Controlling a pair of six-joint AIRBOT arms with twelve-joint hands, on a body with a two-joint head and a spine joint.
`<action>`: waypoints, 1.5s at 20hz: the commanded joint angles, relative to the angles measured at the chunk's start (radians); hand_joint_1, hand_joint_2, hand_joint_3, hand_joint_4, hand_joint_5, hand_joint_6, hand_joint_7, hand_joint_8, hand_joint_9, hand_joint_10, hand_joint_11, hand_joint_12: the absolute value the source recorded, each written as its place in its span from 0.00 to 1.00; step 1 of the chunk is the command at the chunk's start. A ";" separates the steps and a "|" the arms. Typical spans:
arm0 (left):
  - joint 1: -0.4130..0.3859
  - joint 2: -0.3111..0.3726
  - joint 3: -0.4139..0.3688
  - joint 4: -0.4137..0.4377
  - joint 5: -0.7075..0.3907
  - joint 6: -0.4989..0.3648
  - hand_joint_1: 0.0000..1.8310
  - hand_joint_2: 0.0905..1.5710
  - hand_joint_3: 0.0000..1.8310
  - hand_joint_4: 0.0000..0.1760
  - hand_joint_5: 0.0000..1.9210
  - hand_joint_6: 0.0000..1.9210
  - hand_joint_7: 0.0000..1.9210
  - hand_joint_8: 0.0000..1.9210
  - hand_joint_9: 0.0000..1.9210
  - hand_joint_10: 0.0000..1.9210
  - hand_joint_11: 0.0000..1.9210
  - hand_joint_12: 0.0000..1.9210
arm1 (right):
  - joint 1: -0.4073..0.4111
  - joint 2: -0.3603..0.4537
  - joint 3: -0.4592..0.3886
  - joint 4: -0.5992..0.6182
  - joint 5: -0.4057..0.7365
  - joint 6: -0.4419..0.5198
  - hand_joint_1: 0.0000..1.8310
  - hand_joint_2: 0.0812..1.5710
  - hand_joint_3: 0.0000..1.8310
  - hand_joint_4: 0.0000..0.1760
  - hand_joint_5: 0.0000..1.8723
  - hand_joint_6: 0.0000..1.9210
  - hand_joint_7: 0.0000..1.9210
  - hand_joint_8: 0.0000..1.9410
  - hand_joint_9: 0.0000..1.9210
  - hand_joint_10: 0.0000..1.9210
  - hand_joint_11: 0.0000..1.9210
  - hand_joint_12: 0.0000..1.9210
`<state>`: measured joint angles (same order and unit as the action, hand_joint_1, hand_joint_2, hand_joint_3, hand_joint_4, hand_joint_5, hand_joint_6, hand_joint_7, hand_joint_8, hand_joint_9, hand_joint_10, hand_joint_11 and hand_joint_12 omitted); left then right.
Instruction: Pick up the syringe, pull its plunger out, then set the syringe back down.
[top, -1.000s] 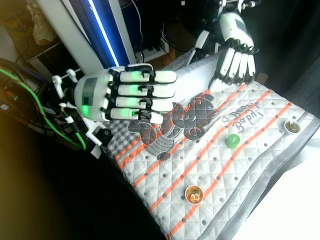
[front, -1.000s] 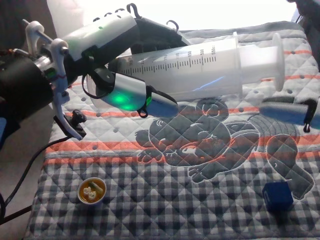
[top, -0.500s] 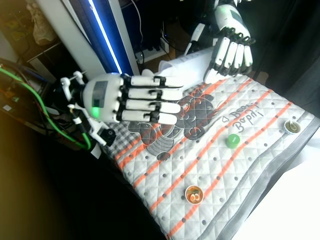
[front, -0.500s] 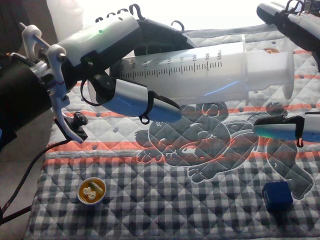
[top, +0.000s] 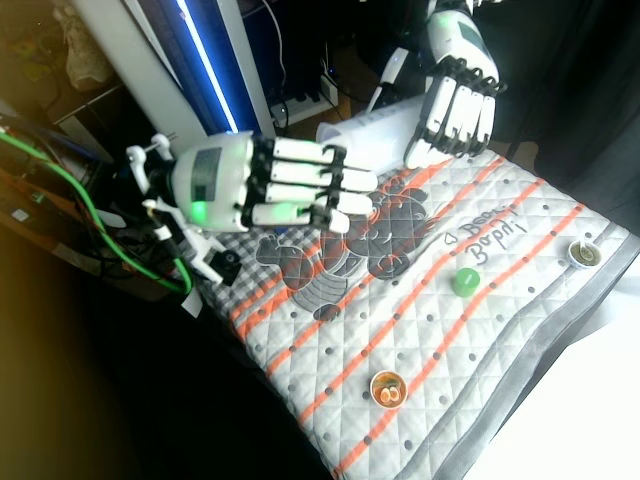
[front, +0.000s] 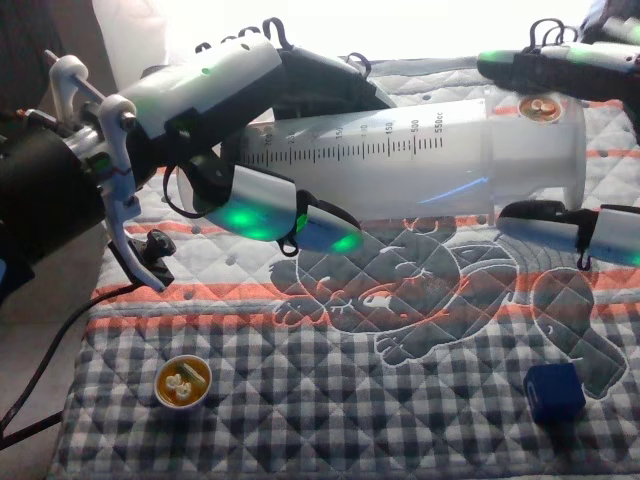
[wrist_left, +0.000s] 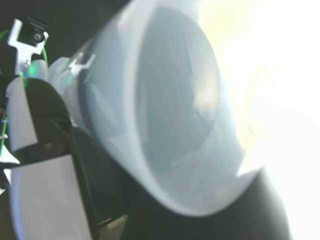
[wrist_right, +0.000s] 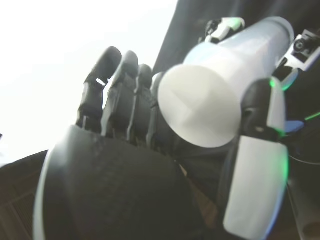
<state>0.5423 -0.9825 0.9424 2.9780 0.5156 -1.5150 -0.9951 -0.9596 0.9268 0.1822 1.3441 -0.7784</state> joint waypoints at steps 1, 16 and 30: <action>-0.012 -0.009 0.006 0.004 0.168 -0.025 0.67 0.73 0.00 0.00 0.52 0.51 0.38 0.72 0.28 0.66 0.07 0.99 | 0.013 -0.006 -0.002 -0.047 0.091 0.000 0.68 0.71 0.00 0.00 0.48 0.53 0.50 0.58 0.45 0.66 0.41 0.80; 0.021 -0.023 0.056 -0.086 0.137 -0.025 0.66 0.76 0.00 0.00 0.49 0.52 0.35 0.81 0.23 0.82 0.11 1.00 | 0.017 0.003 0.000 -0.049 0.093 0.000 0.69 0.69 0.00 0.00 0.53 0.41 0.53 0.63 0.58 0.80 0.57 0.95; 0.079 0.047 0.034 -0.163 0.195 -0.025 0.65 0.77 0.00 0.00 0.47 0.60 0.31 0.80 0.23 0.82 0.18 1.00 | -0.038 0.083 -0.018 -0.008 0.157 -0.001 0.69 0.70 0.00 0.00 0.50 0.44 0.52 0.66 0.61 0.86 0.60 1.00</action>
<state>0.6289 -0.9604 0.9577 2.8719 0.5419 -1.5444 -1.0344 -0.8886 0.9062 0.1673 1.3670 -0.7746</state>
